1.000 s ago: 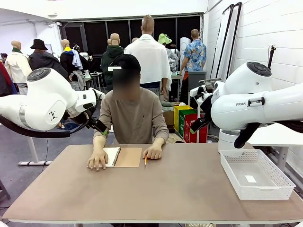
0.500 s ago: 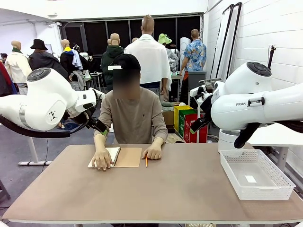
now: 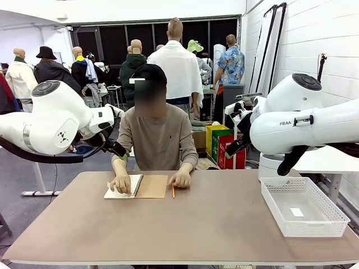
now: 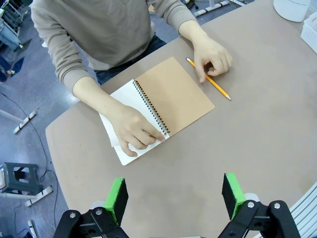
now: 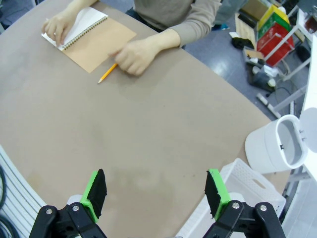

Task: Sort the paper based on its condition.
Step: If a person hands you a paper, place it in the Organizing basket , and if it's crumpled, put it in the Trash can.

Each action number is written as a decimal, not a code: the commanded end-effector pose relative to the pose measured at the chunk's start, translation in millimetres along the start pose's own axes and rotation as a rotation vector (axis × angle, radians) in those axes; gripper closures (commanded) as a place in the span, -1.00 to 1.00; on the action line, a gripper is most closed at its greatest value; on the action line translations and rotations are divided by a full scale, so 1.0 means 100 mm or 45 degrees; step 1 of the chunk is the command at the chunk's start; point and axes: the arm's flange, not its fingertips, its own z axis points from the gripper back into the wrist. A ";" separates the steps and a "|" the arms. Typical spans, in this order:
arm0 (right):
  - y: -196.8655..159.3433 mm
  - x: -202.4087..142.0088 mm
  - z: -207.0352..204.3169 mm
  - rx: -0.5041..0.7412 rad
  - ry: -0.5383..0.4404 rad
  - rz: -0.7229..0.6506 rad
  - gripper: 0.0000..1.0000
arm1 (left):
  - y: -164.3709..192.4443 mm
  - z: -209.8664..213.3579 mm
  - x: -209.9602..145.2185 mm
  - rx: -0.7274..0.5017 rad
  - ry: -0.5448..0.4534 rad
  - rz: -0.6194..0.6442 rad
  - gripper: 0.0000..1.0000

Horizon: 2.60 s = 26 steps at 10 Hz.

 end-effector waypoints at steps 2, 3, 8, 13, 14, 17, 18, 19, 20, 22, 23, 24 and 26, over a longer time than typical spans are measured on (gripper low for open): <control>0.00 0.00 -0.01 0.000 -0.004 -0.002 -1.00 | 0.00 0.00 0.00 -0.001 -0.001 -0.006 -1.00; 0.00 0.00 -0.01 0.000 -0.004 -0.002 -1.00 | 0.00 0.00 0.00 -0.001 -0.001 -0.006 -1.00; 0.00 0.00 -0.01 0.000 -0.004 -0.002 -1.00 | 0.00 0.00 0.00 -0.001 -0.001 -0.006 -1.00; 0.00 0.00 -0.01 0.000 -0.004 -0.002 -1.00 | 0.00 0.00 0.00 -0.001 -0.001 -0.006 -1.00; 0.00 0.00 -0.01 0.000 -0.004 -0.002 -1.00 | 0.00 0.00 0.00 -0.001 -0.001 -0.006 -1.00; 0.00 0.00 -0.01 0.000 -0.004 -0.002 -1.00 | 0.00 0.00 0.00 -0.001 -0.001 -0.006 -1.00; 0.00 0.00 -0.01 0.000 -0.004 -0.002 -1.00 | 0.00 0.00 0.00 -0.001 -0.001 -0.006 -1.00; 0.00 0.00 -0.01 0.000 -0.004 -0.002 -1.00 | 0.00 0.00 0.00 -0.001 -0.001 -0.006 -1.00; 0.00 0.00 -0.01 0.000 -0.004 -0.002 -1.00 | 0.00 0.00 0.00 -0.001 -0.001 -0.006 -1.00; 0.00 0.00 -0.01 0.000 -0.004 -0.002 -1.00 | 0.00 0.00 0.00 -0.001 -0.001 -0.006 -1.00; 0.00 0.00 -0.01 0.000 -0.004 -0.002 -1.00 | 0.00 0.00 0.00 -0.001 -0.001 -0.006 -1.00; 0.00 0.00 -0.01 0.000 -0.004 -0.002 -1.00 | 0.00 0.00 0.00 -0.001 -0.001 -0.006 -1.00; 0.00 0.00 -0.01 0.000 -0.004 -0.002 -1.00 | 0.00 0.00 0.00 -0.001 -0.001 -0.006 -1.00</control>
